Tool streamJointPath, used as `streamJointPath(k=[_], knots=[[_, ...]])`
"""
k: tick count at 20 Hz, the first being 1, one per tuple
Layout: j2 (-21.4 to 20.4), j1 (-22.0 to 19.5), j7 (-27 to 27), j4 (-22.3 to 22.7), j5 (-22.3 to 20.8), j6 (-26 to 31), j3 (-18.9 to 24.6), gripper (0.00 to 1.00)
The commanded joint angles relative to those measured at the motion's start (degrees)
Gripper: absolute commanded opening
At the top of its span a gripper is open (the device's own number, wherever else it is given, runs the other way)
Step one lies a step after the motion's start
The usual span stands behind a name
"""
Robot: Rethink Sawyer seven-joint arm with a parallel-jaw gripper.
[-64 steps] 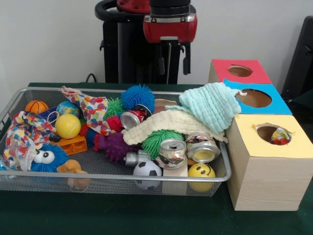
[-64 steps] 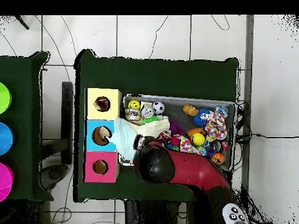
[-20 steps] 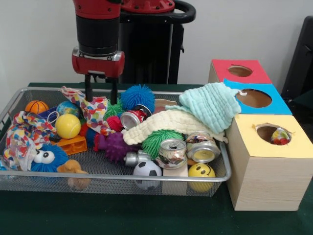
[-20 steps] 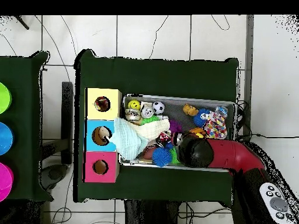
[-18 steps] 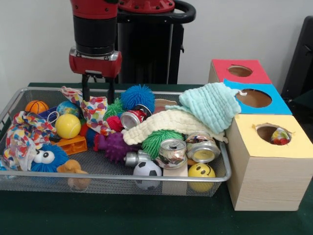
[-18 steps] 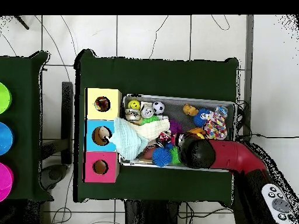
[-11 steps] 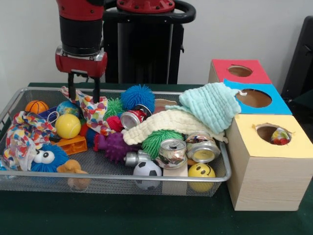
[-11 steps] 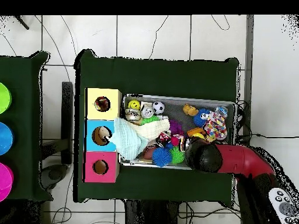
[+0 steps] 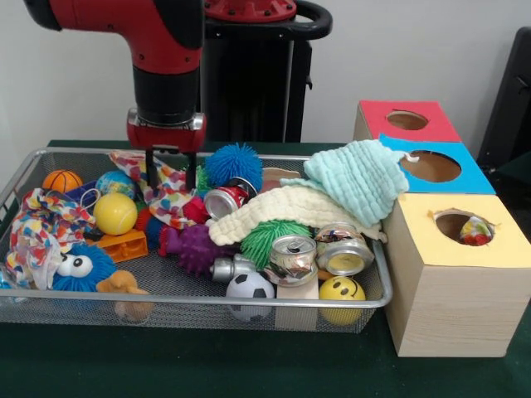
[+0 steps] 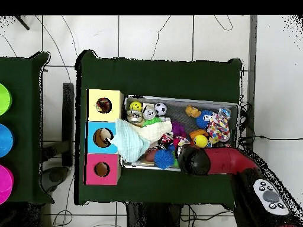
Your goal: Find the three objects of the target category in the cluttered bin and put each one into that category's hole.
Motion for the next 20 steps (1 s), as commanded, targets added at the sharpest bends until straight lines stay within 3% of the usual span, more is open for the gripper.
streamJointPath(k=[1, 9, 10, 20], knots=[[4.3, 0.7, -1.9, -0.3, -4.7, -4.1, 2.3, 1.00], [4.4, -0.1, -1.7, -0.5, -7.0, -6.0, 1.7, 1.00], [4.5, -0.2, -1.4, -0.5, -7.3, -6.8, 1.9, 0.00], [4.3, 0.4, 0.3, -0.5, -7.8, -9.0, 1.5, 0.00]])
